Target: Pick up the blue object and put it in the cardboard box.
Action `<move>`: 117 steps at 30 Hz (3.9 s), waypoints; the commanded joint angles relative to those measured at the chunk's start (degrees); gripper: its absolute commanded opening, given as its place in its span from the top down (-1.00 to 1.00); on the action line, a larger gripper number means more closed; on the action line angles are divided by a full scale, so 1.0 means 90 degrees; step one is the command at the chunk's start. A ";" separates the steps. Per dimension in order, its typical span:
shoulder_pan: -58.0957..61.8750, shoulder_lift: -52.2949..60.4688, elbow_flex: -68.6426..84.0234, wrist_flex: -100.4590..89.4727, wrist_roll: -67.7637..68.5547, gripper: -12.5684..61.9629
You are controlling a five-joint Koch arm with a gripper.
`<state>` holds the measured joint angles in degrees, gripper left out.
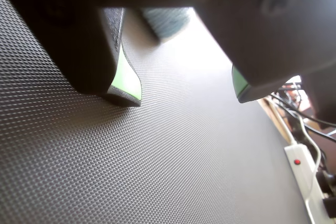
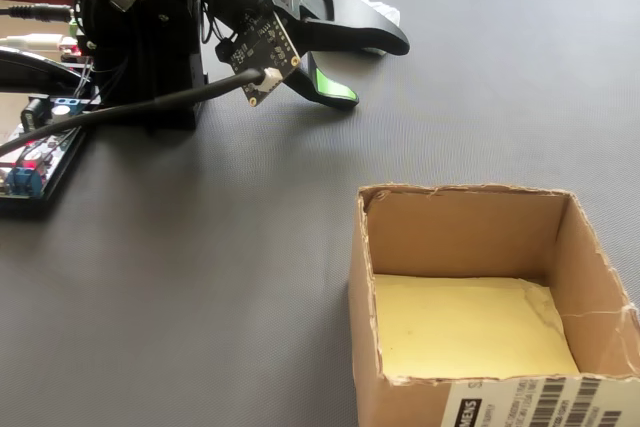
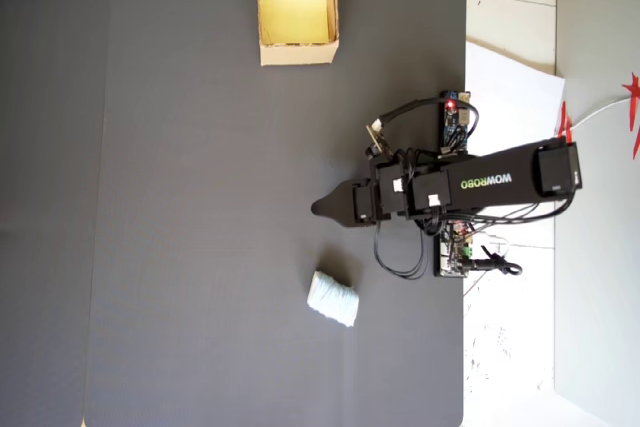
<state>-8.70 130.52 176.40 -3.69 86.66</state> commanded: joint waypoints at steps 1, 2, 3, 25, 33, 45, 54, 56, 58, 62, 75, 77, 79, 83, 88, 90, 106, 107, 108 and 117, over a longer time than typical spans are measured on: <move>0.1084 0.0566 0.0254 0.0713 0.0654 -0.25; 0.1084 0.0566 0.0254 0.0713 0.0654 -0.25; 0.1084 0.0566 0.0254 0.0713 0.0654 -0.25; 0.1094 0.0566 0.0254 0.0713 0.0654 -0.25; 0.0977 0.0566 0.0254 0.0684 0.0742 -0.24; 0.0713 0.0566 0.0254 0.0645 0.0771 -0.24; 0.0195 0.0566 0.0176 0.0752 0.1162 -0.24; -0.0068 0.0566 0.0137 0.0840 0.1162 -0.24; -0.0352 0.0566 0.0107 0.0898 0.1162 -0.24; -0.0889 0.0557 0.0068 0.0977 0.1162 -0.24; -0.2012 0.0566 -0.0156 0.1582 0.1289 -0.24; -0.2148 0.0566 -0.0234 0.1670 0.1289 -0.24; -0.2275 0.0566 -0.0322 0.1855 0.1289 -0.24; -0.2529 0.0566 -0.0557 0.2207 0.1289 -0.24; -0.2744 0.0566 -0.0986 0.2852 0.1289 -0.24; -0.2891 0.0566 -0.1221 0.3086 0.1260 -0.24; -0.3438 0.0254 -0.3057 0.3984 0.1172 -0.24; -0.3447 0.0049 -0.3330 0.4043 0.1064 -0.24; -0.3447 -0.0029 -0.3447 0.4092 0.1064 -0.24; -0.3662 -0.1494 -0.4990 0.5244 0.0879 -0.24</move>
<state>-40.78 116.28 135.70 44.91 94.04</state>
